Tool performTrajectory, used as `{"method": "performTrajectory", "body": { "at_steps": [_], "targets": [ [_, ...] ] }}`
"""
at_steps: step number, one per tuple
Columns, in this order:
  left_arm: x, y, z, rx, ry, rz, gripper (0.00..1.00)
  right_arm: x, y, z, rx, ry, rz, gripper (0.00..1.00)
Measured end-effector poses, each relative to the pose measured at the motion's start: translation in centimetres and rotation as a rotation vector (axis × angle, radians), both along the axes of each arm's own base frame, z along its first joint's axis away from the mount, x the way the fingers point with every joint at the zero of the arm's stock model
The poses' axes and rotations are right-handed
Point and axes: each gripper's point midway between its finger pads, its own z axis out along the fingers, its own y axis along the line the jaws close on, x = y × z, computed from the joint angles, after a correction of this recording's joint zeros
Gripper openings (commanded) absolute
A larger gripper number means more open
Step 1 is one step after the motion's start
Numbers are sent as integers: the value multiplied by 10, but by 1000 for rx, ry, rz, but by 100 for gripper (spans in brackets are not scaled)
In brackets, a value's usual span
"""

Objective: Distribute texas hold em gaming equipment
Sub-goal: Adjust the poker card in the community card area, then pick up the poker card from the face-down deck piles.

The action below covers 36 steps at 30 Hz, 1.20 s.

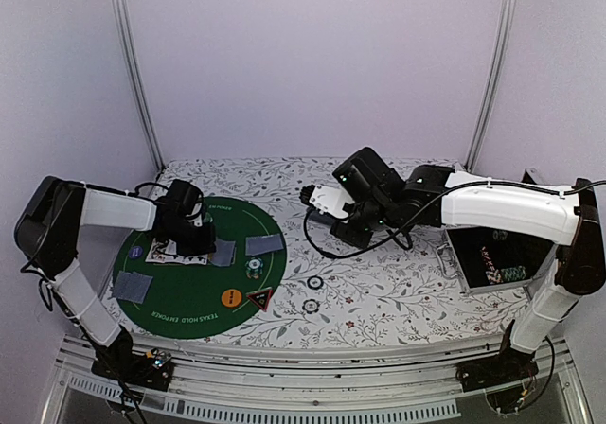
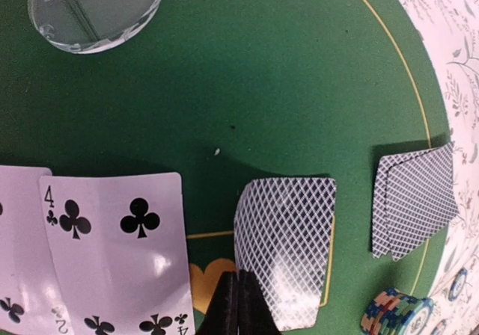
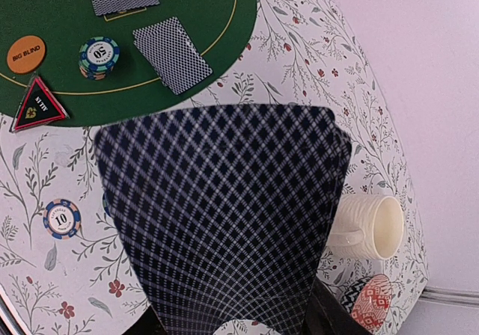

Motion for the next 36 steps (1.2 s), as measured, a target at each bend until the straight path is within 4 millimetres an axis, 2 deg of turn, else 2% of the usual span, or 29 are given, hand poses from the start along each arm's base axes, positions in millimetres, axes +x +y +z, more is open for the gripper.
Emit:
{"method": "performTrajectory", "body": {
  "at_steps": [14, 15, 20, 25, 28, 30, 33, 36],
  "targets": [
    [1, 8, -2, 37, -4, 2, 0, 0, 0, 0, -1, 0, 0, 46],
    [1, 8, -2, 38, -3, 2, 2, 0, 0, 0, -1, 0, 0, 46],
    [-1, 10, -3, 49, 5, 4, 29, 0, 0, 0, -2, 1, 0, 46],
    [-6, 13, 4, 54, 10, 7, 34, -1, -1, -1, -8, 5, 0, 46],
    [-5, 14, 22, 43, -26, 12, 34, -1, -2, -2, -11, 7, 0, 46],
    [-2, 11, 43, 21, -71, 10, 37, -2, -2, -2, -14, 9, 0, 46],
    [5, -1, 82, -32, -169, -19, 52, -1, -2, -2, -13, 8, 0, 46],
    [8, -31, 129, -107, -295, -99, 69, -2, -1, -1, -10, 7, 2, 46]
  ]
}}
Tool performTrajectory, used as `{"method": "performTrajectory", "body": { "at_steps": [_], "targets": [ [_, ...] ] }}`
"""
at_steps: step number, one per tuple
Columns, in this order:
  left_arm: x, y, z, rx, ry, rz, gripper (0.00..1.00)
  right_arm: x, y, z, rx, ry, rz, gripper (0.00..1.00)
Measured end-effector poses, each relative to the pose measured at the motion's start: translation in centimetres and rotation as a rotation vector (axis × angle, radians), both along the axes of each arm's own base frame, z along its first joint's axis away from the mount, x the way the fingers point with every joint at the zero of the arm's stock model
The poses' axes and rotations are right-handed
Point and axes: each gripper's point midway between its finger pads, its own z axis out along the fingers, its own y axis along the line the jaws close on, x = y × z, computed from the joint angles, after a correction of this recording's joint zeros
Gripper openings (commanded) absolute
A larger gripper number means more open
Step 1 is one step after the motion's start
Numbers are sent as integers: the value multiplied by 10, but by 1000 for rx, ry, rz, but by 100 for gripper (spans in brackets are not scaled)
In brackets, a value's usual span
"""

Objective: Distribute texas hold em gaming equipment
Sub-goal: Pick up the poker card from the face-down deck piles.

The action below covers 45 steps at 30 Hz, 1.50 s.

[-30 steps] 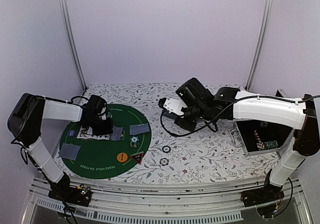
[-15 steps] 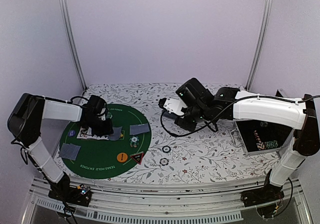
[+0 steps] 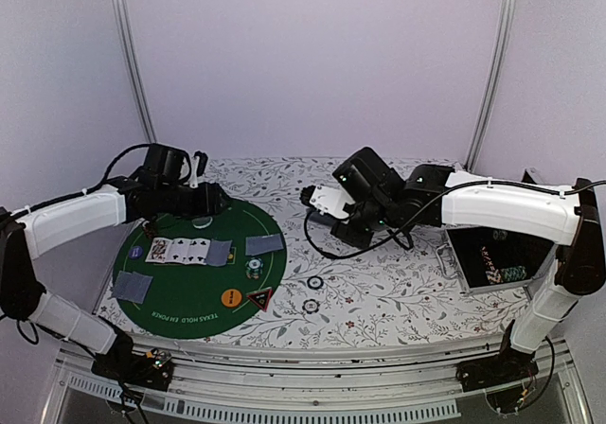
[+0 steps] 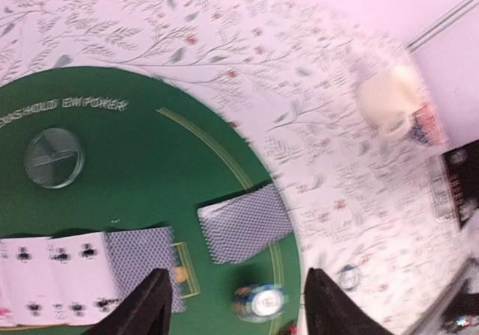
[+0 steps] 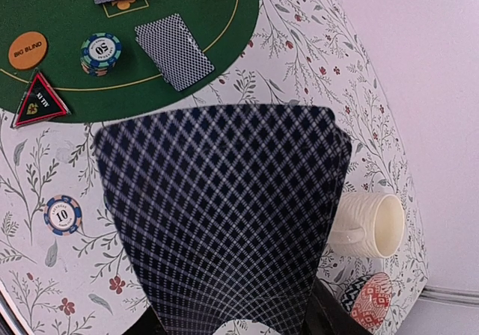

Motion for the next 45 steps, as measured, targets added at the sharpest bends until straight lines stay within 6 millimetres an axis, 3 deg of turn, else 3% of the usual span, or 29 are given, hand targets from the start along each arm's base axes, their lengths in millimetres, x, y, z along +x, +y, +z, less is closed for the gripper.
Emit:
{"method": "performTrajectory", "body": {
  "at_steps": [5, 8, 11, 14, 20, 27, 30, 36, 45],
  "targets": [
    [-19, -86, 69, -183, -166, -270, 92, -3, 6, 6, 9, -10, 16, 46],
    [-32, -121, 83, -272, -166, -399, 97, -6, 12, 12, 20, -20, 33, 46],
    [-40, -152, 88, -333, -145, -506, 95, -10, 18, 15, 29, -27, 47, 46],
    [-48, -170, 86, -362, -121, -580, 90, -13, 21, 16, 31, -28, 57, 46],
    [-62, -183, 81, -382, -98, -667, 83, -15, 24, 12, 23, -25, 66, 46],
    [-63, -193, 69, -338, -81, -699, 78, -13, 29, 13, 23, -31, 75, 46],
    [-57, -197, 63, -296, -72, -690, 69, -13, 32, 14, 25, -35, 83, 46],
    [-51, -197, 57, -230, -73, -662, 61, -13, 33, 13, 18, -39, 86, 46],
    [-51, -186, 57, -176, -77, -623, 61, -12, 30, 8, 2, -40, 79, 46]
  ]
}}
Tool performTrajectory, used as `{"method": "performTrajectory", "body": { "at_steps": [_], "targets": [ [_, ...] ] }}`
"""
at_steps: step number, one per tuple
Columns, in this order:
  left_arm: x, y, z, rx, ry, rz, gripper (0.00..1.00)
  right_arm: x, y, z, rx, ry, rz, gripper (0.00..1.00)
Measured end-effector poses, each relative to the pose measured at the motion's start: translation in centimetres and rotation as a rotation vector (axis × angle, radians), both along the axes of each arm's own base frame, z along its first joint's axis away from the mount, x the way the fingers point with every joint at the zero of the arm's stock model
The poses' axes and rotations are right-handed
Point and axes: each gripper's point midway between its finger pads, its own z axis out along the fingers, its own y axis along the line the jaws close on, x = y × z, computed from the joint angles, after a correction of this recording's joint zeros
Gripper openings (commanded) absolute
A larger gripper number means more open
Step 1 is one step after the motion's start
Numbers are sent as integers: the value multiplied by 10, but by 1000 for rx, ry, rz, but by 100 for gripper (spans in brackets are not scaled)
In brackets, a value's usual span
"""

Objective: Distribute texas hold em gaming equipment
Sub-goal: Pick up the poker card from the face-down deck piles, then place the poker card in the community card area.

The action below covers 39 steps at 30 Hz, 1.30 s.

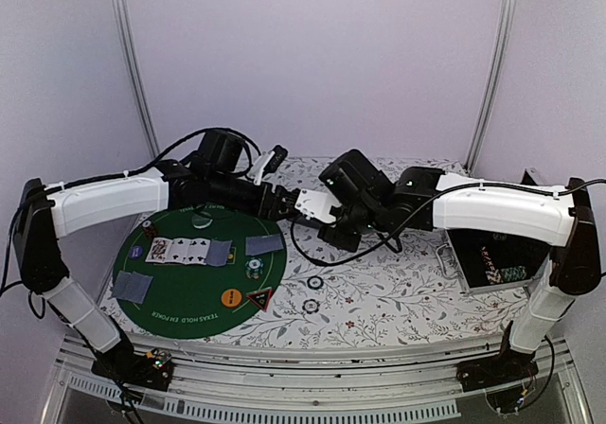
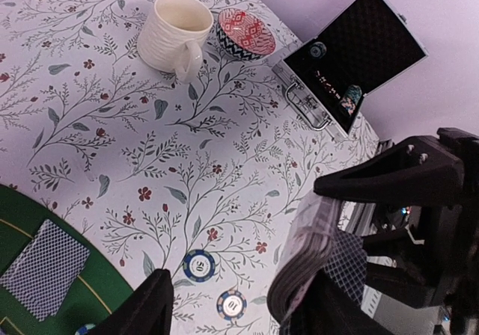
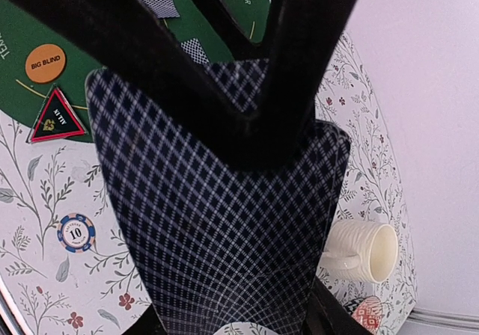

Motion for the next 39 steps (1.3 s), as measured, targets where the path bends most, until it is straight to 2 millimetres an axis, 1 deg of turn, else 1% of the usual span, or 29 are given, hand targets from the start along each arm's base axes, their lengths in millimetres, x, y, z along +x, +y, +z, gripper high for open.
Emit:
{"method": "performTrajectory", "body": {
  "at_steps": [5, 7, 8, 9, 11, 12, 17, 19, 23, 26, 28, 33, 36, 39],
  "targets": [
    [-2, 5, 7, 2, -16, 10, 71, 1, -1, 0, -2, -5, -4, 46],
    [-5, 6, 11, -6, -22, 2, 72, 1, -1, 0, -2, -5, -4, 46],
    [-7, 5, 13, -11, -24, -6, 71, 1, -1, 1, -2, -5, -4, 46],
    [-8, 5, 15, -18, -22, -15, 69, 1, -1, 1, -2, -6, -5, 46],
    [-12, 3, 18, -33, -19, -33, 61, 1, -1, 1, -2, -6, -5, 46],
    [-13, 2, 19, -40, -19, -41, 55, 1, -1, 1, -2, -6, -6, 46],
    [-17, 0, 21, -54, -6, -65, 14, 1, -1, 1, -3, -7, -7, 46],
    [-19, -1, 21, -56, -11, -80, 0, 1, -1, 1, -3, -8, -8, 46],
    [-20, -1, 23, -58, -14, -87, 0, 1, -2, -1, -6, -7, -8, 46],
    [-22, 3, 27, -52, -23, -84, 0, 3, -4, -4, -8, -5, -13, 46],
    [-24, 7, 33, -52, -33, -77, 0, 4, -5, -6, -8, -4, -17, 46],
    [-28, 17, 55, -76, -73, -64, 0, 11, -12, -13, -11, 8, -35, 46],
    [-25, 28, 64, -85, -86, -39, 0, 17, -17, -17, -2, 19, -51, 46],
    [-13, 50, 73, -87, -93, 31, 0, 22, -23, -23, -1, 31, -69, 46]
  ]
}}
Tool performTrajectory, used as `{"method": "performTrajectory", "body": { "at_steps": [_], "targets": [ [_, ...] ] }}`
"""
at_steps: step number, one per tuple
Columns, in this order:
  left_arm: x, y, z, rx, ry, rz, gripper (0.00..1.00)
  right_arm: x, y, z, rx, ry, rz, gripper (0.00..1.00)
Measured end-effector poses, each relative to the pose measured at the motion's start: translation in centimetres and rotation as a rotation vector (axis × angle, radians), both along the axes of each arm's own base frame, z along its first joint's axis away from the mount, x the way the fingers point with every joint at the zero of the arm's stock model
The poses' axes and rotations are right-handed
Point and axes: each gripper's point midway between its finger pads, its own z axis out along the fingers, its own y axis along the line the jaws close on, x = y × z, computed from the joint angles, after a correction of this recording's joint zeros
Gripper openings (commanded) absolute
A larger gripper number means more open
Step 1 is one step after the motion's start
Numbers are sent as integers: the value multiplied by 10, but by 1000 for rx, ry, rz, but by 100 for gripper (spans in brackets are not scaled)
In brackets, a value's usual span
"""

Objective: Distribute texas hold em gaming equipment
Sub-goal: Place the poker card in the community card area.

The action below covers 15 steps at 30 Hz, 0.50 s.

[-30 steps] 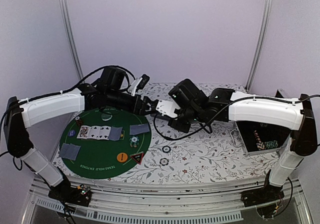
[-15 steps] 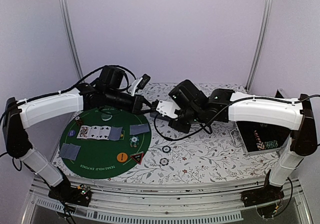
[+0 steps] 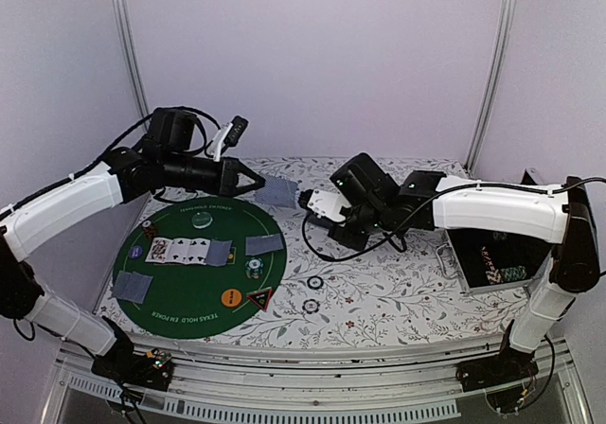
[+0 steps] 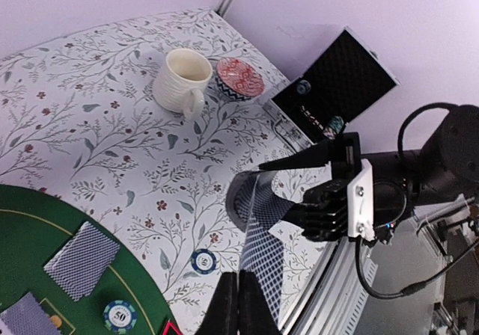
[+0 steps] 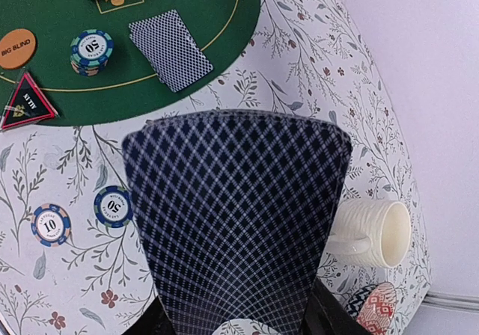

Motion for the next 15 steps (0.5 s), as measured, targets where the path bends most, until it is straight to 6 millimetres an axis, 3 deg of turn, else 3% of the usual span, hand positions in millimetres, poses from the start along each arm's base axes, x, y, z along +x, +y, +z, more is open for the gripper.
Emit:
{"method": "performTrajectory", "body": {
  "at_steps": [4, 7, 11, 15],
  "targets": [
    [23, 44, 6, -15, 9, 167, 0, 3, -4, -4, 7, 11, -17, 46],
    [37, 82, -8, -8, 48, 306, 0, 2, -5, -8, 7, 18, -20, 46],
    [51, 121, -53, 43, 151, 455, 0, -1, -7, -12, 5, 29, -23, 46],
    [49, 147, -108, 94, 277, 566, 0, -1, -8, -10, 14, 30, -30, 46]
  ]
}}
